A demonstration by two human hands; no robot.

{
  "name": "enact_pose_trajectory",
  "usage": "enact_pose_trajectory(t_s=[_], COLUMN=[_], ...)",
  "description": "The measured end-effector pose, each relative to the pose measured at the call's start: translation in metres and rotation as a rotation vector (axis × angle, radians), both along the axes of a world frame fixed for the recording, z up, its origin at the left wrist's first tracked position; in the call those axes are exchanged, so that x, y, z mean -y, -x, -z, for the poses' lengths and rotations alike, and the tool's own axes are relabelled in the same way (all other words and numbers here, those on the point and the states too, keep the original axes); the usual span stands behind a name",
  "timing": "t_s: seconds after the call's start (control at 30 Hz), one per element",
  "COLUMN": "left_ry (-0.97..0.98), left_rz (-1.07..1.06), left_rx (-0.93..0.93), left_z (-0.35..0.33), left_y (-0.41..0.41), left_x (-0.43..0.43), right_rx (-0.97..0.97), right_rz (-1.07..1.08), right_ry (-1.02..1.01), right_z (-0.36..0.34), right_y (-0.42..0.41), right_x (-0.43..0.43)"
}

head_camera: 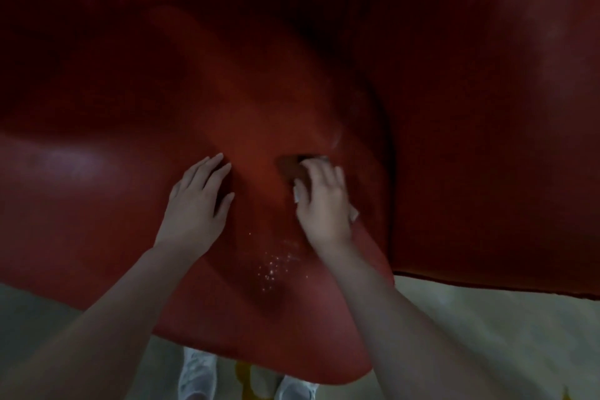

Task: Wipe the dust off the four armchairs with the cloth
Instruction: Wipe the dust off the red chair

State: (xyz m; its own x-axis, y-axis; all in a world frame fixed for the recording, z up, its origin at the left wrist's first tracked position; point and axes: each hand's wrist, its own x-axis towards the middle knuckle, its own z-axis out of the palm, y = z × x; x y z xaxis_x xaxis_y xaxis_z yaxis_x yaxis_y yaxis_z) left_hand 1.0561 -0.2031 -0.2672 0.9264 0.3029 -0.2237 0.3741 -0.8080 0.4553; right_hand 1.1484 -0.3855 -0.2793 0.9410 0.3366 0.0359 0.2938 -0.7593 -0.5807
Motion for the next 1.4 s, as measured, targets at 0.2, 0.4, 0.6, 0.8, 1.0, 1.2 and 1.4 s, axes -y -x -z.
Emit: enact_pose_trajectory(t_s=[0.2, 0.4, 0.6, 0.8, 1.0, 1.2, 1.4], left_ry=[-0.015, -0.045, -0.016, 0.012, -0.018, -0.044, -0.024], left_rz=[0.017, 0.136, 0.315, 0.409, 0.482, 0.542, 0.564], left_rx=[-0.004, 0.037, 0.052, 0.073, 0.088, 0.11, 0.11], left_z=[-0.003, -0.002, -0.001, 0.004, 0.009, 0.013, 0.017], left_y=[-0.003, -0.019, -0.061, -0.108, -0.139, -0.145, -0.145], left_x=[-0.003, -0.021, -0.059, -0.078, -0.08, -0.087, -0.092], right_rx=[-0.038, 0.031, 0.056, 0.006, 0.088, 0.177, 0.071], right_rz=[-0.059, 0.644, 1.175, 1.13, 0.498, 0.799, 1.136], right_ry=[0.016, -0.019, -0.133, -0.099, -0.03, 0.3, 0.221], right_z=[0.002, 0.015, 0.013, 0.018, 0.013, 0.017, 0.02], right_y=[0.05, 0.043, 0.0, -0.069, -0.044, -0.027, -0.047], right_x=[0.044, 0.04, -0.004, -0.03, -0.06, -0.023, -0.032])
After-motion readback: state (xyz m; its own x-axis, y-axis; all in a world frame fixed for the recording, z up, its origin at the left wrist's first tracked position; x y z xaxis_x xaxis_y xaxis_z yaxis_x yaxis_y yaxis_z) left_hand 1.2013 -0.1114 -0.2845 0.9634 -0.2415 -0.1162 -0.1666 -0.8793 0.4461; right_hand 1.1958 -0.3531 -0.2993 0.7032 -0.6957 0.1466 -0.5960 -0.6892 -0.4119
